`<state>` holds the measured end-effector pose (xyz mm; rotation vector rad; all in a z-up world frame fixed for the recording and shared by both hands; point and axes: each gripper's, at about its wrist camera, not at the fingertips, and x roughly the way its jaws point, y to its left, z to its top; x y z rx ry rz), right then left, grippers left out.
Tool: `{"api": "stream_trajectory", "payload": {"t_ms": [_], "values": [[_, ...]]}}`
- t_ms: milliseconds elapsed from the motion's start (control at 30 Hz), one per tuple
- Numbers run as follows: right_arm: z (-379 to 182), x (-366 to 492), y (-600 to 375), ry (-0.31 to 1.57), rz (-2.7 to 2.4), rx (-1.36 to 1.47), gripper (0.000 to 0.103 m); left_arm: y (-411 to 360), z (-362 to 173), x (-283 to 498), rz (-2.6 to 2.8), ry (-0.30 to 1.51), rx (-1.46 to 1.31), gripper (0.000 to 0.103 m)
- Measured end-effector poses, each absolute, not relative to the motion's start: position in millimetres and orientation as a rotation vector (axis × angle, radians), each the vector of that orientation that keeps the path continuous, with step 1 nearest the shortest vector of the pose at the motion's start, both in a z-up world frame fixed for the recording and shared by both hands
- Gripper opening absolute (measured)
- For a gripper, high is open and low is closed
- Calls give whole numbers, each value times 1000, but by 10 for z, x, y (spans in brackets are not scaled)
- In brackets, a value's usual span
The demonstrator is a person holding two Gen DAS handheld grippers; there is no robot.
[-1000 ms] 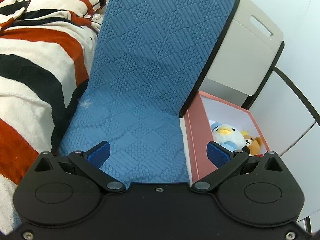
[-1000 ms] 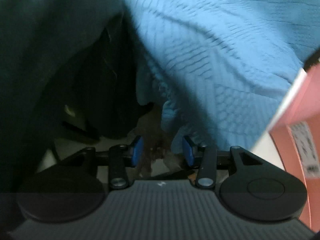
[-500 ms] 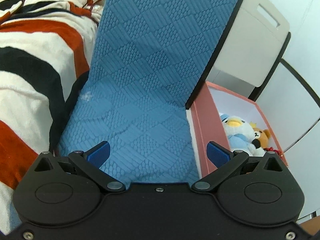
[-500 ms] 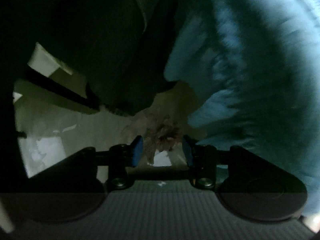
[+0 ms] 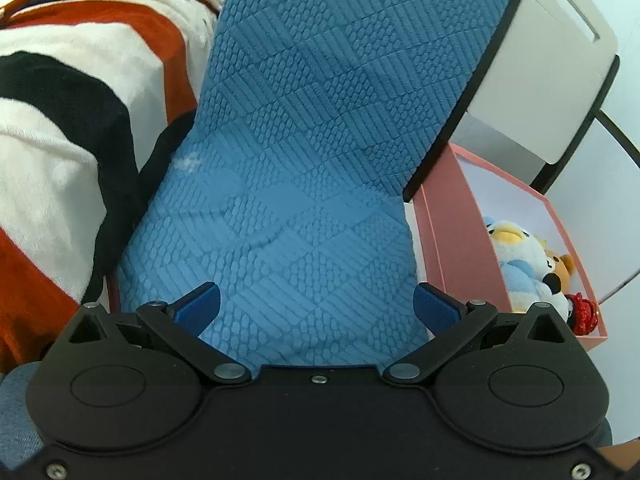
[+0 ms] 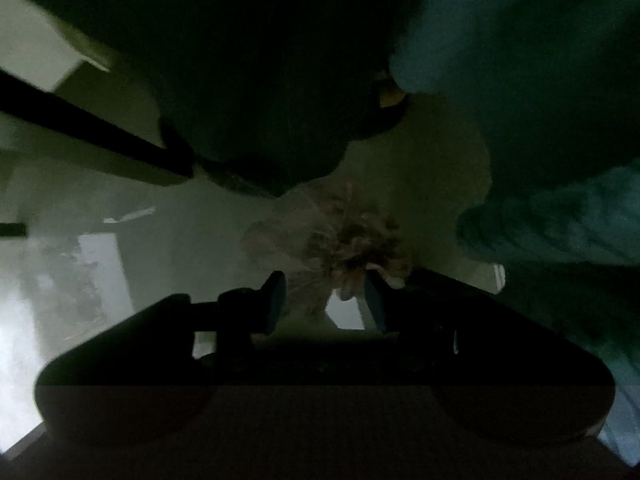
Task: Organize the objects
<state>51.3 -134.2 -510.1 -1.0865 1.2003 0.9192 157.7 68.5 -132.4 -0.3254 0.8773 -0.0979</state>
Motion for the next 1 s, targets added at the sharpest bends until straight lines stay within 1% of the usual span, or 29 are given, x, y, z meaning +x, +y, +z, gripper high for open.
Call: {"api": "stream_trajectory", "payload": {"t_ms": [233, 467, 633, 933, 1000], "values": [[-5572, 792, -1316, 1225, 819, -1044, 46, 784, -1392, 1654, -36, 887, -361, 103], [-6086, 902, -1309, 1302, 738, -1009, 45, 835, -1380, 1715, -33, 884, -376, 103], [-6204, 1006, -1380, 1354, 685, -977, 45, 804, -1413, 1763, -38, 898, -370, 103], [-6416, 1165, -1400, 1380, 626, -894, 44, 887, -1461, 1838, -11, 908, -390, 103], [-6496, 1193, -1419, 1393, 608, -901, 38, 909, -1472, 1848, 0, 910, -392, 103]]}}
